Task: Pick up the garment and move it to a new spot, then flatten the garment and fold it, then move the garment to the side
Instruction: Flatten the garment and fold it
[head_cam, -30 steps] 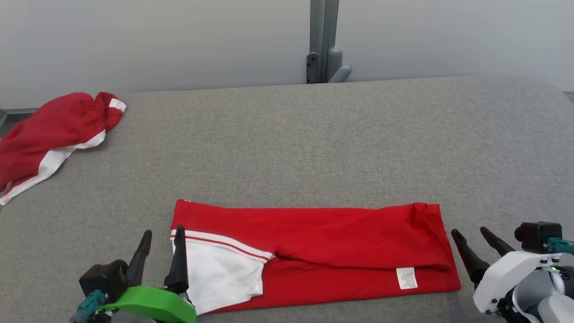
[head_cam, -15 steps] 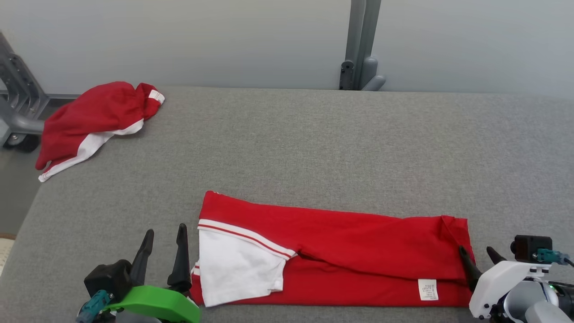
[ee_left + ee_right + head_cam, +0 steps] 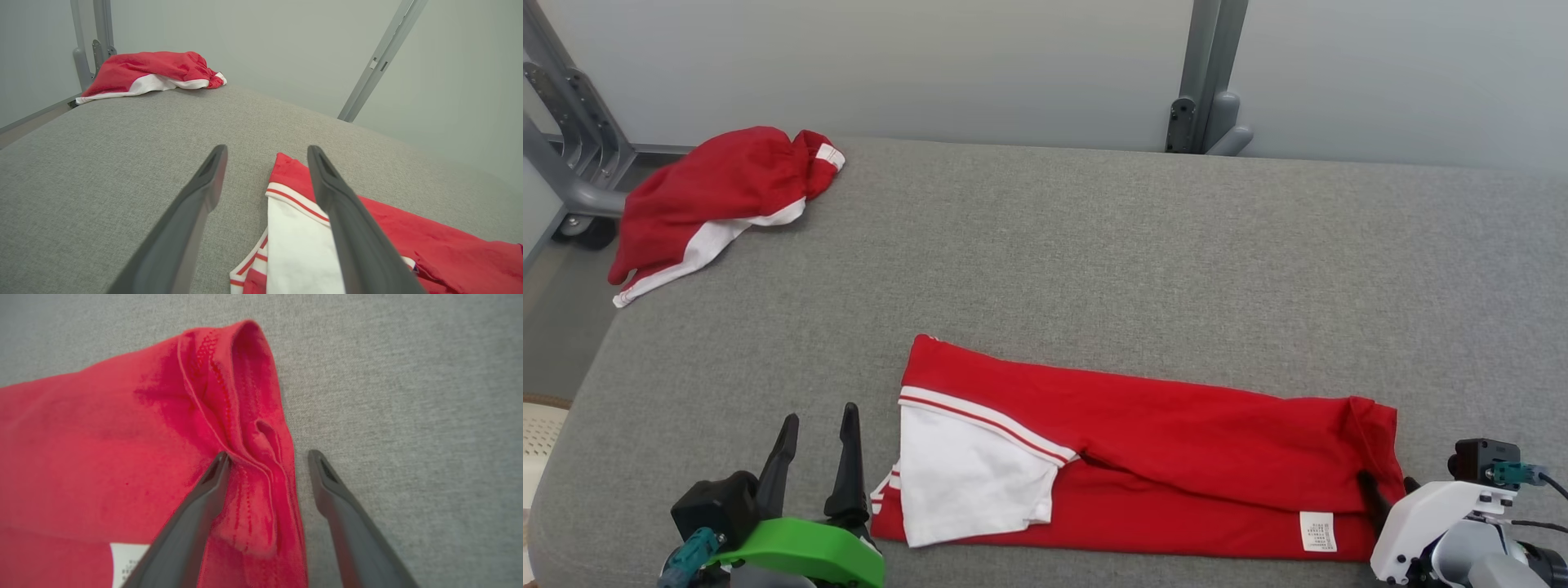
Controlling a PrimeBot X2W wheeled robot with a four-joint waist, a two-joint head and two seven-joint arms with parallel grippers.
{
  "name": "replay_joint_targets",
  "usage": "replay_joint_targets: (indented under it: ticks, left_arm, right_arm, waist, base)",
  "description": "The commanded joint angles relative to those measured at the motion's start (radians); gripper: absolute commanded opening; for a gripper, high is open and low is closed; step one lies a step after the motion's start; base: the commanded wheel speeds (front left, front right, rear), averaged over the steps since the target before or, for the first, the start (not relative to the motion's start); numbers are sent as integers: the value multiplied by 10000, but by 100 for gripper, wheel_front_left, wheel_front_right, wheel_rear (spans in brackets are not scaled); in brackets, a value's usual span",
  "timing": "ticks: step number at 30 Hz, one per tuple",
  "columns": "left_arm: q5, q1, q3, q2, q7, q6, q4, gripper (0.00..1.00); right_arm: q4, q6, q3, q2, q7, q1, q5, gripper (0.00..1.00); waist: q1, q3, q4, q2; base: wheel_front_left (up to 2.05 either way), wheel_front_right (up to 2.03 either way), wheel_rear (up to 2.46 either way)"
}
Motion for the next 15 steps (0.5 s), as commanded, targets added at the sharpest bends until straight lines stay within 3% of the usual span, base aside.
replay_joint_targets:
  ticks: [1, 2, 3, 4, 15]
  left_arm:
    - [78, 72, 64, -2, -27, -37, 3, 100]
    - [91, 69, 84, -5, -27, -50, 5, 100]
    - [93, 72, 105, -11, -27, -59, 7, 100]
    - [106, 78, 122, -20, -27, -64, 6, 100]
    - [216, 80, 268, -167, -26, -140, 84, 100]
  right_arm:
    - [149, 3, 209, 91, 152, -2, 157, 40]
    - [153, 2, 309, 83, 143, -24, 296, 27]
    - [151, 2, 400, 67, 138, -46, 415, 4]
    - [139, 2, 491, 33, 132, -60, 509, 0]
    - [-401, -10, 888, -556, -22, -512, 1703, 0]
  waist:
    - [0, 36, -13, 120]
    - [0, 53, -27, 120]
    - [0, 68, -45, 120]
    - [0, 82, -65, 120]
    - [0, 146, -577, 120]
  base:
    - [0, 0, 0]
    - [0, 0, 0]
    - [0, 0, 0]
    - [0, 0, 0]
    - [0, 0, 0]
